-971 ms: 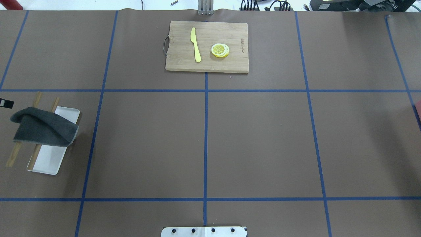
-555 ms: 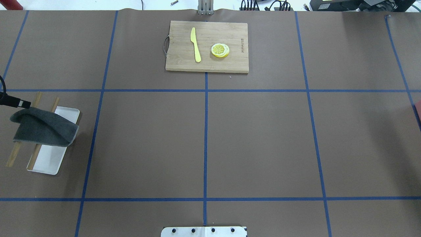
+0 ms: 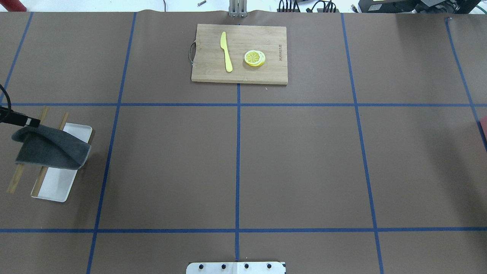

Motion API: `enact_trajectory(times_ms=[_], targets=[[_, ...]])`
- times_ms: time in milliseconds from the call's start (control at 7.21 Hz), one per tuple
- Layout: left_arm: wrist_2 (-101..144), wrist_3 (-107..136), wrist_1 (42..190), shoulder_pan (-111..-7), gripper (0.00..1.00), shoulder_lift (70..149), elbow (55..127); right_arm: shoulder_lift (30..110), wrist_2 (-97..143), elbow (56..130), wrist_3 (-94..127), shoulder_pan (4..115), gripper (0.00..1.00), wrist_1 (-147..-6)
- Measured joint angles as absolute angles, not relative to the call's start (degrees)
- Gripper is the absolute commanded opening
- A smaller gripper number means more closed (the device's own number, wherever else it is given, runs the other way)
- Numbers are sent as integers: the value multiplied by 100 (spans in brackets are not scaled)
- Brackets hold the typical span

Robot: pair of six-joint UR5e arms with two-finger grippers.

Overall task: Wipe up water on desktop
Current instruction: 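Reach the left gripper down and grasp the grey cloth on the white tray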

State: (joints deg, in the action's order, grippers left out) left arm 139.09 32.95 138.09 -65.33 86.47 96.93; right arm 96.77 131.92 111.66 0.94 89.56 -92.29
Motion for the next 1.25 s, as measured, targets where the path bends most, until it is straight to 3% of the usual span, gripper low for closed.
enact_trajectory(times_ms=[1109, 1248], targets=[[13998, 3296, 13936, -6513, 52, 8566, 9689, 9668, 13201, 11154, 184, 8947, 100, -9228], [14046, 3296, 14005, -6513, 46, 8505, 9694, 9668, 13201, 11154, 190, 8947, 100, -9231]])
